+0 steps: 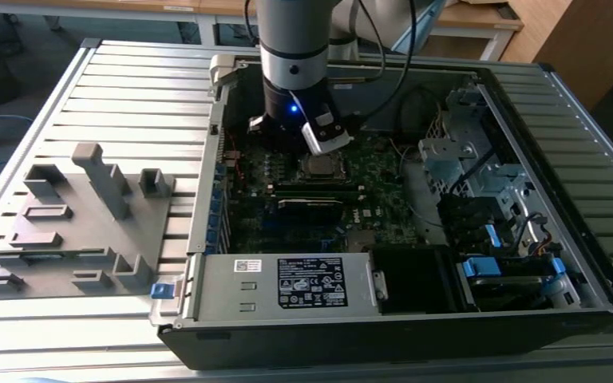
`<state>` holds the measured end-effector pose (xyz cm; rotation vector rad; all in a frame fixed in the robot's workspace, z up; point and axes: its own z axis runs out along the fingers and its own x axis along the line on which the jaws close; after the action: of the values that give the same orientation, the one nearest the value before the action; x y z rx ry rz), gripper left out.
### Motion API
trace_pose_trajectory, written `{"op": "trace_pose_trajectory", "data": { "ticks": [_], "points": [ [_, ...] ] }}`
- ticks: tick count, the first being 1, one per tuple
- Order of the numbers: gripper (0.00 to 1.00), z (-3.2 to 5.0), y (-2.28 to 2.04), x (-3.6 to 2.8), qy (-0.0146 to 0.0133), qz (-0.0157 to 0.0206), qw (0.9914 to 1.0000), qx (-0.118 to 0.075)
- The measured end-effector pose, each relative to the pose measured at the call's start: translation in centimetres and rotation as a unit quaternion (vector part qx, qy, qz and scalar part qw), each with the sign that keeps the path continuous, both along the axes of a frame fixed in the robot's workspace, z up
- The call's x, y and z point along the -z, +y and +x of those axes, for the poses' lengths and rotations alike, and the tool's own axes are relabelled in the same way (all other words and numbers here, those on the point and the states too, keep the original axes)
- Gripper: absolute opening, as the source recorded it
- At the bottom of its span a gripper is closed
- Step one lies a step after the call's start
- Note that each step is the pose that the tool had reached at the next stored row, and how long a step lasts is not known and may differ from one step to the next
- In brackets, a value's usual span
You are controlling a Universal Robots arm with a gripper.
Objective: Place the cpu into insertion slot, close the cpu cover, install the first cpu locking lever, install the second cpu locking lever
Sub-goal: 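Install the second cpu locking lever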
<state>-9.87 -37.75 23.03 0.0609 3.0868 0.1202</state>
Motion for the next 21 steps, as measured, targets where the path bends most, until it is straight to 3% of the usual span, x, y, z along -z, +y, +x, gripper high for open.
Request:
{"op": "trace_pose_trajectory", "data": {
  "ticks": [5,17,21],
  "points": [
    [0.11,0.42,0.0,-0.04,0.0001,-0.0003,1.0,0.0],
    [0.11,4.19,0.0,-0.03,0.0001,-0.0002,1.0,0.0],
    [0.11,4.49,0.46,-0.03,0.0001,-0.0002,1.0,0.0]
  ]
}}
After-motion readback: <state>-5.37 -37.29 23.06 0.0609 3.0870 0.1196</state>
